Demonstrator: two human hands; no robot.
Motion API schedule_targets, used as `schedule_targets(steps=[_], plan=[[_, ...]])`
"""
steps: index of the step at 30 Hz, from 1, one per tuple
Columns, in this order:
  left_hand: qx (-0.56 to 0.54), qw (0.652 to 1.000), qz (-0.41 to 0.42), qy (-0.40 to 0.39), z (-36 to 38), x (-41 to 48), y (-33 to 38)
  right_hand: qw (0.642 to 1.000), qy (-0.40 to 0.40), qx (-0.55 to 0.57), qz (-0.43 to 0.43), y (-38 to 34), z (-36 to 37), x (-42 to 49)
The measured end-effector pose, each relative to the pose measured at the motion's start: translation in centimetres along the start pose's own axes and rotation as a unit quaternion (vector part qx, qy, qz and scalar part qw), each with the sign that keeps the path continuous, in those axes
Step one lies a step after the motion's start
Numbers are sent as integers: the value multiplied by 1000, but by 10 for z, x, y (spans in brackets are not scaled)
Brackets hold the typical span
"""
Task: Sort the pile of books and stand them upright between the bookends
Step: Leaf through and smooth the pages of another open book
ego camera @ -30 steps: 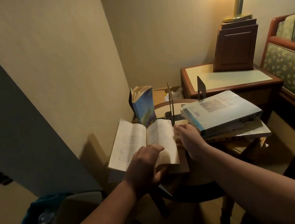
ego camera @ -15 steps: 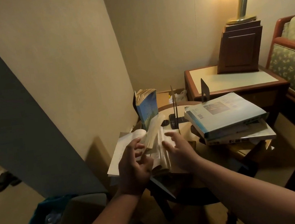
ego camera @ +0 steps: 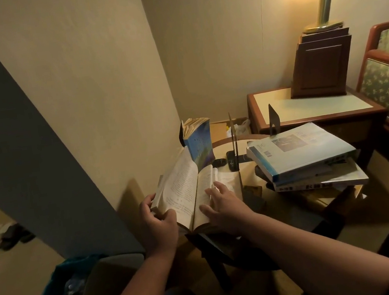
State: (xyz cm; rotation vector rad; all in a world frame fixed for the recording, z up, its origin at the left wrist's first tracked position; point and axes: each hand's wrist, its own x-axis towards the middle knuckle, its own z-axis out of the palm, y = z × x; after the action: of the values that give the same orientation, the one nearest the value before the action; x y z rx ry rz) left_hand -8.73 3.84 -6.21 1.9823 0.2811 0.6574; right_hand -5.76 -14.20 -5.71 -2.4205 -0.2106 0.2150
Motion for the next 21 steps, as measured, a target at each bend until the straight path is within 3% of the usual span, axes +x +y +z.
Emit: schedule_targets(steps=[6, 13, 21], plan=[[83, 995, 32, -32, -4, 8, -21, 997, 15, -71, -13, 0, 9, -5], [225, 967, 61, -103, -8, 21, -31, 991, -26, -126, -33, 9, 6, -2], [199, 964, 18, -177, -4, 14, -37, 989, -26, -138, -38, 26, -6, -6]])
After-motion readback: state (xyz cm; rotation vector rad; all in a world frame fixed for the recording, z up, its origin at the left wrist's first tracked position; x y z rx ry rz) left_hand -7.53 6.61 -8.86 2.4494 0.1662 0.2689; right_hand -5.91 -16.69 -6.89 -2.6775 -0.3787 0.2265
